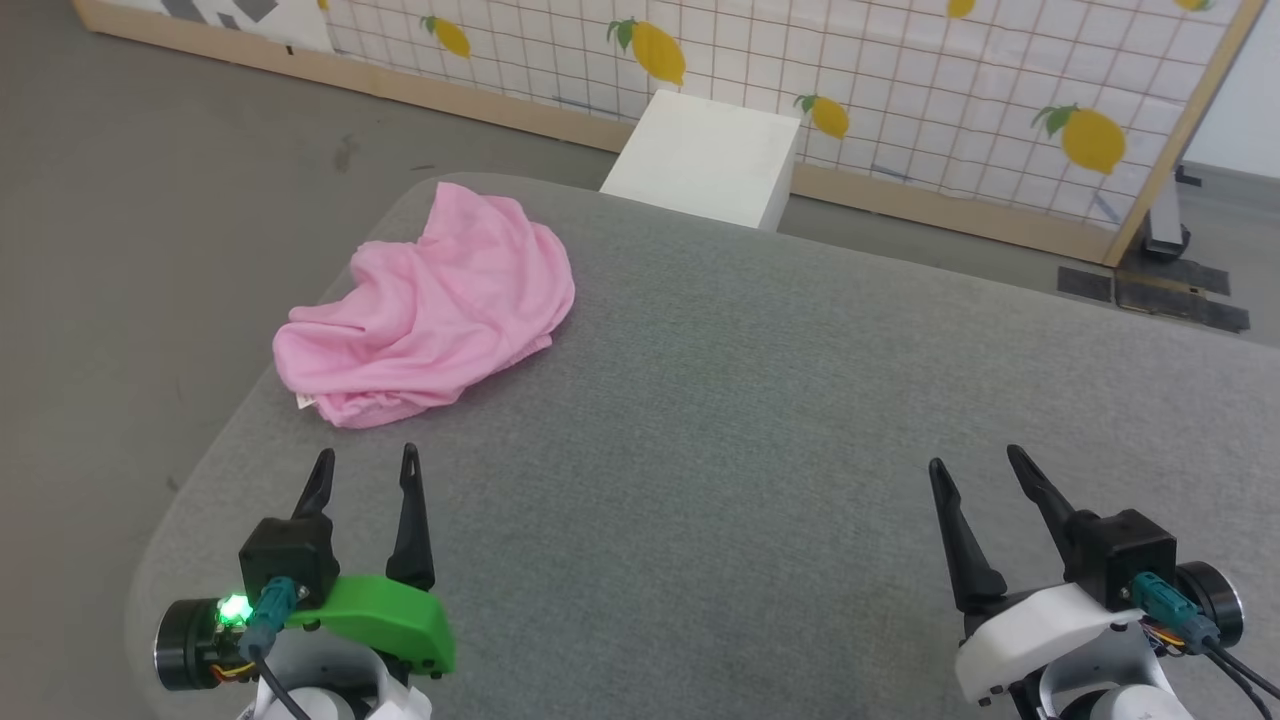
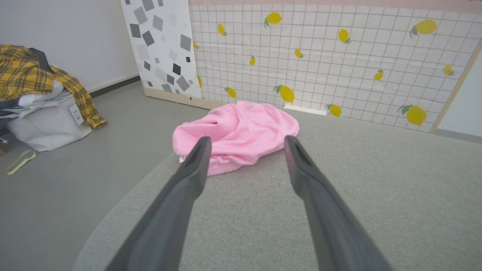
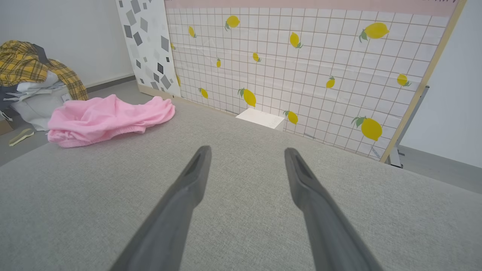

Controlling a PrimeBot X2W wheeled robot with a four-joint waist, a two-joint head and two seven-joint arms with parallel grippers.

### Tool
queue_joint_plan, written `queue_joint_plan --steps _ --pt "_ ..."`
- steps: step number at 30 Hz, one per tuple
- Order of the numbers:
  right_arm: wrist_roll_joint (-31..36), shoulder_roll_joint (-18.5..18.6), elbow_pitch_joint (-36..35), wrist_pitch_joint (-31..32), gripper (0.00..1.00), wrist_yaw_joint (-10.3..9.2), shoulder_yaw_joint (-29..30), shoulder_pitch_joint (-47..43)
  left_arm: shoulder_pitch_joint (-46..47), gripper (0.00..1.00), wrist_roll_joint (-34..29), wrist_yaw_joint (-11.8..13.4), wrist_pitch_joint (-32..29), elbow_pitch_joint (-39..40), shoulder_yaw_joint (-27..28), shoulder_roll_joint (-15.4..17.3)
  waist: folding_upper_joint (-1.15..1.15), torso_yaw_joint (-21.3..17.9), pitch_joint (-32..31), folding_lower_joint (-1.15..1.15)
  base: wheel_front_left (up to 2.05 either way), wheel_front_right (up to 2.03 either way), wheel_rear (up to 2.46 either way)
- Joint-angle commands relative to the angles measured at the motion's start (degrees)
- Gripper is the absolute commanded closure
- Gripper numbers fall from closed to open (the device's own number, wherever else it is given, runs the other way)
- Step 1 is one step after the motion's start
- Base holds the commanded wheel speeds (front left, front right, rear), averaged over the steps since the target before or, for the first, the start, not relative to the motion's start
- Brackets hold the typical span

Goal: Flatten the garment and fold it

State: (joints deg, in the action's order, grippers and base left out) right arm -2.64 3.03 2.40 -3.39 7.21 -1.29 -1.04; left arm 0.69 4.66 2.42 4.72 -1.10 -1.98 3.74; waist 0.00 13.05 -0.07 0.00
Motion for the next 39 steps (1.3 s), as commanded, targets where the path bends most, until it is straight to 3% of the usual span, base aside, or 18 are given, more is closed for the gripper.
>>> queue_joint_plan --steps 1,39 --pt "-0.5 0.0 0.3 -0.7 0.00 0.10 -0.2 1.3 -0.5 0.00 0.3 0.4 0.6 0.2 -0.1 0.4 0.00 1.0 0.1 0.00 0.00 0.00 0.00" --pt "-1.7 -0.1 2.6 -3.9 0.00 0.18 -1.8 3.2 -1.1 0.00 3.6 3.4 5.0 -1.5 -1.3 1.0 0.00 10.5 1.4 0.00 0.00 0.00 0.00"
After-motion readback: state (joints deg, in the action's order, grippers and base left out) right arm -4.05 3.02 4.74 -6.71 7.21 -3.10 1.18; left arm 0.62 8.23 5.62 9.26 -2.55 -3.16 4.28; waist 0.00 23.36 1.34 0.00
